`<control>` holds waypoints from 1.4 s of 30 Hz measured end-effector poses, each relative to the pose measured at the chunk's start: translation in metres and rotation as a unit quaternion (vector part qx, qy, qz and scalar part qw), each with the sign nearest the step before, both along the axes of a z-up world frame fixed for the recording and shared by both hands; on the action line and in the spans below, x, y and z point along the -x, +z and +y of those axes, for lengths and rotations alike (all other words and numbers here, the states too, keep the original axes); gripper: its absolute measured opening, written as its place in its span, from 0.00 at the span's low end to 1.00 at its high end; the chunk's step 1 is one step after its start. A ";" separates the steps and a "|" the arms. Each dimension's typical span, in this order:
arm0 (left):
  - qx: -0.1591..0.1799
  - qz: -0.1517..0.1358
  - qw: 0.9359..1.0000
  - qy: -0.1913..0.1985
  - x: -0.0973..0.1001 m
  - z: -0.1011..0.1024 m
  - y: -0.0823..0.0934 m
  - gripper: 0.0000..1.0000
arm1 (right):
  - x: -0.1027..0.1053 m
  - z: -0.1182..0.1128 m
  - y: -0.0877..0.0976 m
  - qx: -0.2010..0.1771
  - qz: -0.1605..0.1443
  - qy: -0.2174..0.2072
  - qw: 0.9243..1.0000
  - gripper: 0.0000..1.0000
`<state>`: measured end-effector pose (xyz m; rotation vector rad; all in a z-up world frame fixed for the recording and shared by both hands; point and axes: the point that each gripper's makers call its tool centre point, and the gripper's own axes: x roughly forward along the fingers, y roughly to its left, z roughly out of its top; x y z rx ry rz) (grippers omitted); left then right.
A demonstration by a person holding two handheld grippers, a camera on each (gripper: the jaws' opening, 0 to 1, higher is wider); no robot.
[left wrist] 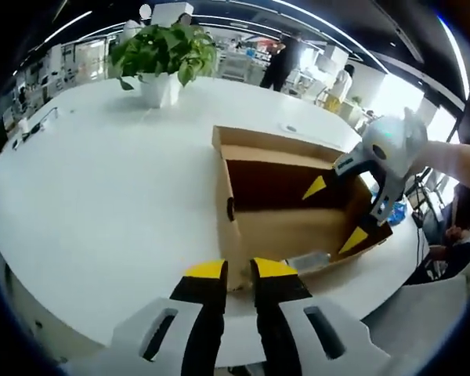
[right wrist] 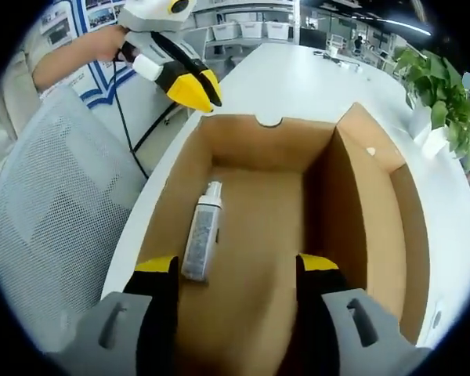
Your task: Operate the shoe box by opening the lid, removing the specified soft item, and placing it in the target area until the item is outside and the box remains undamaged.
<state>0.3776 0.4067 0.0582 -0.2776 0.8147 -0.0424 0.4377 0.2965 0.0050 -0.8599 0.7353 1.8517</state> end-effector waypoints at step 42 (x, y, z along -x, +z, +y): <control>0.027 -0.001 1.000 0.007 0.000 -0.003 -0.005 0.00 | 0.008 0.020 -0.030 0.022 0.003 -0.028 0.999 0.38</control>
